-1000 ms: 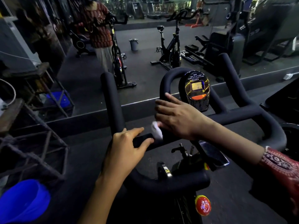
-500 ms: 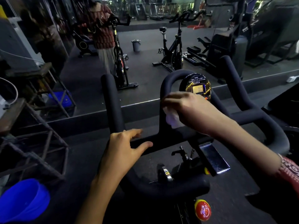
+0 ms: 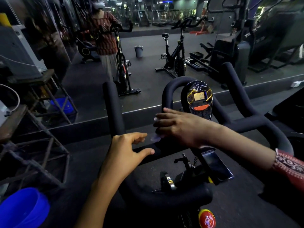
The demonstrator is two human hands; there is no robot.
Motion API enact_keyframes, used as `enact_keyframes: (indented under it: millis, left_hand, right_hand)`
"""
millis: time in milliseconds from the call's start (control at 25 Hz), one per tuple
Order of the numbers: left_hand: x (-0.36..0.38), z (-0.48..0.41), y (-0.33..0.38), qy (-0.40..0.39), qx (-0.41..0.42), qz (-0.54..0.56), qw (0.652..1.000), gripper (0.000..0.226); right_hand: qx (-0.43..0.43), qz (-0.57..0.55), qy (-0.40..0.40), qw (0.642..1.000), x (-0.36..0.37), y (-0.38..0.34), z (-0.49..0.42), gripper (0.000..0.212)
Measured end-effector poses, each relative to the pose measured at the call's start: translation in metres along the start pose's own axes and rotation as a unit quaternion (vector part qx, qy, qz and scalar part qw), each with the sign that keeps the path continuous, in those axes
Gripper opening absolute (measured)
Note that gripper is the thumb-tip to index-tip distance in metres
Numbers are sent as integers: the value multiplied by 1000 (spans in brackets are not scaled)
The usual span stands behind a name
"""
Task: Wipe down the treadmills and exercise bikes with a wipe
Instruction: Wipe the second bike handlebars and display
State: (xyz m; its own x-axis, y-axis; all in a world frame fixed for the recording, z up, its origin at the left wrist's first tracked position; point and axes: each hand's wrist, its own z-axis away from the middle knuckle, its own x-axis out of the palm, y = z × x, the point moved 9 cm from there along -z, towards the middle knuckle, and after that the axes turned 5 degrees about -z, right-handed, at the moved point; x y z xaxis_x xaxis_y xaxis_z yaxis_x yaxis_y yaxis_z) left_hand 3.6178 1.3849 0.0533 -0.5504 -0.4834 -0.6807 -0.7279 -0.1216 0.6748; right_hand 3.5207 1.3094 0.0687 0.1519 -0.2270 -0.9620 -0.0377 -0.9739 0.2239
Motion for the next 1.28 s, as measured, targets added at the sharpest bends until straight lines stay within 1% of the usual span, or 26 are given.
enact_keyframes:
  millis: [40, 120, 160, 200, 240, 280, 360, 400, 440, 520, 600, 640, 720, 760, 800, 880, 920, 1000, 1080, 1120, 1200, 1280]
  left_hand:
    - [-1, -2, 2, 3, 2, 2, 1000, 50]
    - [-2, -5, 5, 19, 7, 2, 1000, 48]
    - [-3, -6, 6, 30, 7, 1, 1000, 47]
    - [-3, -7, 8, 40, 6, -1, 999, 45]
    - [-4, -9, 8, 48, 4, -3, 999, 43]
    - [-3, -10, 8, 52, 2, -3, 999, 42]
    - [2, -15, 5, 46, -8, -2, 999, 39]
    - [4, -19, 3, 42, -14, 4, 999, 38]
    - [7, -22, 2, 40, -21, 16, 999, 37]
    - [15, -31, 5, 33, -29, 48, 998, 32]
    - [22, -43, 12, 22, -36, 72, 996, 27]
    - [25, -50, 15, 21, -41, 80, 996, 26]
    - [24, -65, 22, 26, -40, 86, 995, 25]
    - [23, -71, 26, 27, -33, 90, 995, 27]
    - [22, -78, 32, 30, -21, 98, 995, 29]
    - [19, -89, 38, 40, -10, 118, 992, 36]
    - [18, -94, 39, 49, -10, 125, 991, 38]
    - [16, -102, 40, 60, -7, 123, 990, 31]
    - [17, -108, 41, 57, -7, 115, 992, 22]
    - [18, -111, 44, 52, -9, 117, 992, 22]
    - [22, -121, 52, 47, -4, 125, 991, 26]
    - [25, -134, 67, 52, 23, 115, 992, 32]
  right_hand:
    - [23, 26, -5, 999, -8, 8, -8, 51]
    - [110, 30, -47, 992, -13, 23, -22, 67]
    - [140, 46, -73, 986, -8, 25, -27, 71]
    - [159, 54, -104, 980, -3, 24, -29, 68]
    - [149, 59, -153, 975, 6, 20, -28, 57]
    - [121, 46, -206, 970, 11, 12, -26, 50]
    - [69, 10, -304, 950, 16, 6, -17, 55]
    - [48, 18, -338, 940, 16, 11, -15, 58]
    - [25, 20, -348, 937, 17, 21, -18, 59]
    - [-5, -30, -321, 946, 9, 37, -30, 52]
    - [-24, -42, -310, 950, 0, 43, -42, 42]
    - [-23, -37, -317, 948, -2, 48, -47, 37]
    - [9, -30, -320, 947, -11, 66, -56, 20]
    - [19, -27, -298, 954, -21, 78, -61, 13]
    - [28, -25, -262, 964, -35, 91, -65, 11]
    - [62, -59, -201, 976, -55, 117, -67, 17]
    - [64, -92, -190, 975, -56, 124, -67, 24]
    - [32, -157, -212, 964, -46, 117, -69, 34]
    - [8, -198, -226, 954, -33, 115, -73, 35]
    - [6, -220, -211, 952, -34, 121, -73, 35]
    - [34, -253, -155, 954, -42, 147, -63, 32]
    - [92, -251, -78, 960, -49, 176, -44, 26]
